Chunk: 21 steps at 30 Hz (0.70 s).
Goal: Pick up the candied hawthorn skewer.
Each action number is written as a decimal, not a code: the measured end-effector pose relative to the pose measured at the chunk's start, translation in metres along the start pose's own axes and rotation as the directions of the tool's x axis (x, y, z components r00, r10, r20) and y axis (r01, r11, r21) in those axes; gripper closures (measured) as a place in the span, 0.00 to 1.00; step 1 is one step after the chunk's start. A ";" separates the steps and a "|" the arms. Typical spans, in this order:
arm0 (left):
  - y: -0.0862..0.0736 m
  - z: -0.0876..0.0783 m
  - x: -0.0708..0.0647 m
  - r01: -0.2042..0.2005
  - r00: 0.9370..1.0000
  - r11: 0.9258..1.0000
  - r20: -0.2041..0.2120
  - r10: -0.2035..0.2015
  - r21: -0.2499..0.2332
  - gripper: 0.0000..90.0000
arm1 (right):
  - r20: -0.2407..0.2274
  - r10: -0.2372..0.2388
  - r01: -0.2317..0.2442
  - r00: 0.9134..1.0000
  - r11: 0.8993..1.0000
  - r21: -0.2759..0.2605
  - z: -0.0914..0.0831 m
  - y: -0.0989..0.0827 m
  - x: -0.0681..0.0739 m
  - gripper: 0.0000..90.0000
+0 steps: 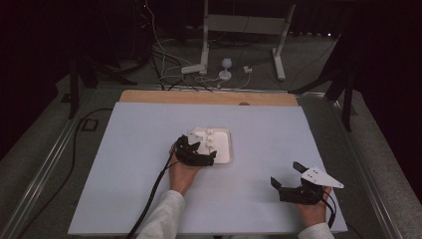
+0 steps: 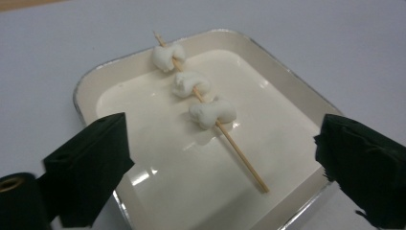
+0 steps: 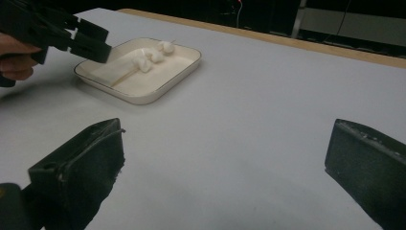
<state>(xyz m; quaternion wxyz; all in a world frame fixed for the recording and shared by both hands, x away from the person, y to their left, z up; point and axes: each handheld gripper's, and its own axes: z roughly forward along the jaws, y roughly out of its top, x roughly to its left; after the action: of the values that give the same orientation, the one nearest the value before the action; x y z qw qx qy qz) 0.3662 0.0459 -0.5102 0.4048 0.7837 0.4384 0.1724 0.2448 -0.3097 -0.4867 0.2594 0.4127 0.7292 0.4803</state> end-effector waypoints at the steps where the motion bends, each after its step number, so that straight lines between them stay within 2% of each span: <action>1: 0.000 0.003 -0.002 -0.008 1.000 1.000 -0.007 0.008 0.013 0.09 | 0.000 0.000 0.000 1.000 1.000 0.000 0.000 0.000 0.000 0.00; 4: -0.001 0.010 -0.008 -0.029 0.999 0.998 -0.032 0.030 0.051 0.20 | 0.002 0.004 -0.004 1.000 1.000 0.000 0.000 0.000 0.000 0.00; 5: -0.002 0.012 -0.009 -0.032 0.999 0.997 -0.039 0.034 0.064 0.20 | 0.002 0.004 -0.004 1.000 1.000 0.000 0.000 0.000 0.000 0.00; 8: -0.004 0.016 -0.010 -0.035 0.998 0.994 -0.056 0.041 0.101 0.29 | 0.001 0.005 -0.005 1.000 1.000 -0.002 -0.001 0.000 -0.001 0.00; 9: -0.005 0.017 -0.011 -0.040 0.997 0.992 -0.067 0.049 0.119 0.38 | 0.001 0.004 -0.004 1.000 1.000 -0.003 -0.001 0.000 -0.001 0.00; 11: -0.005 0.016 -0.010 -0.040 0.996 0.992 -0.073 0.049 0.121 0.42 | 0.000 0.005 -0.005 1.000 1.000 -0.003 -0.001 0.000 -0.001 0.00; 12: -0.004 0.015 -0.009 -0.038 0.996 0.992 -0.073 0.048 0.123 0.48 | 0.000 0.005 -0.005 1.000 1.000 -0.002 -0.001 0.000 -0.001 0.00; 13: -0.003 0.014 -0.008 -0.033 0.996 0.991 -0.077 0.044 0.127 0.63 | 0.000 0.005 -0.005 1.000 1.000 0.000 -0.001 0.000 -0.001 0.00; 14: -0.003 0.013 -0.006 -0.022 0.996 0.991 -0.080 0.033 0.131 0.69 | -0.001 0.004 -0.004 1.000 1.000 0.000 0.000 0.000 0.000 0.00; 15: -0.002 0.012 -0.004 -0.015 0.996 0.991 -0.081 0.026 0.135 0.69 | -0.001 0.004 -0.004 1.000 1.000 0.000 0.000 0.000 0.000 0.00; 18: -0.001 0.010 0.002 0.008 0.996 0.989 -0.092 0.006 0.146 0.84 | -0.004 0.001 -0.001 1.000 1.000 0.002 0.000 0.000 0.000 0.00; 21: 0.000 0.009 0.005 0.034 0.994 0.988 -0.104 -0.018 0.154 0.94 | -0.007 0.001 -0.001 1.000 1.000 0.004 0.001 -0.001 0.000 0.00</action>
<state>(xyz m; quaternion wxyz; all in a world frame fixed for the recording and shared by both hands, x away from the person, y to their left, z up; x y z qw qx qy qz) 0.3748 0.0456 -0.5167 0.3220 0.7972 0.4807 0.1722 0.2451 -0.3094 -0.4875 0.2556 0.4118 0.7308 0.4806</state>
